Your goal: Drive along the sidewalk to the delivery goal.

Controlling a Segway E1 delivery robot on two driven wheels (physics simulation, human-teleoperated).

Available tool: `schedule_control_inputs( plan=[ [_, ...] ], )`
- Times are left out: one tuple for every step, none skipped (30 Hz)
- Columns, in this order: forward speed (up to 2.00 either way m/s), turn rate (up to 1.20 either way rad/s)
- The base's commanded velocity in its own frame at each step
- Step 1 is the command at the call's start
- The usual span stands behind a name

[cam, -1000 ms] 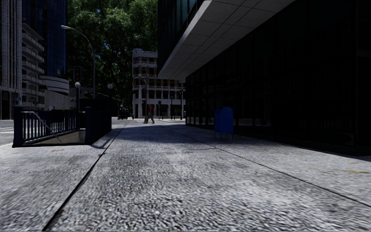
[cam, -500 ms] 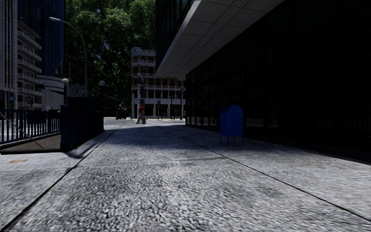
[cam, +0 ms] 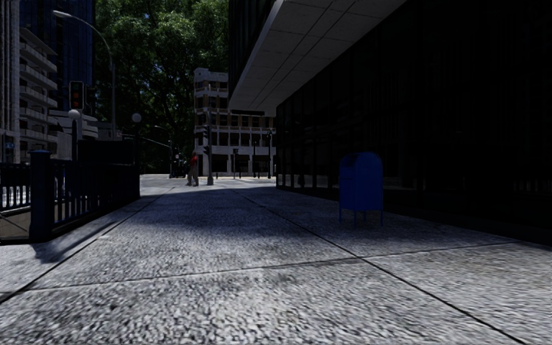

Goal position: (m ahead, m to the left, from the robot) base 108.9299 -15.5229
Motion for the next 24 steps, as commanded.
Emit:
schedule_control_inputs(
  plan=[
    [2.00,0.05],
    [2.00,0.08],
    [2.00,0.09],
    [2.00,0.11],
    [2.00,0.11],
    [2.00,0.12],
    [2.00,0.14],
    [2.00,0.14],
    [2.00,0.14],
    [2.00,0.15],
    [2.00,0.17],
    [2.00,0.19],
    [2.00,0.20],
    [2.00,0.20],
    [2.00,0.20],
    [2.00,0.20],
    [2.00,0.21],
    [2.00,0.22],
    [2.00,0.22],
    [2.00,0.23],
    [2.00,0.23],
    [2.00,0.23],
    [2.00,0.23],
    [2.00,0.23]
  ],
)
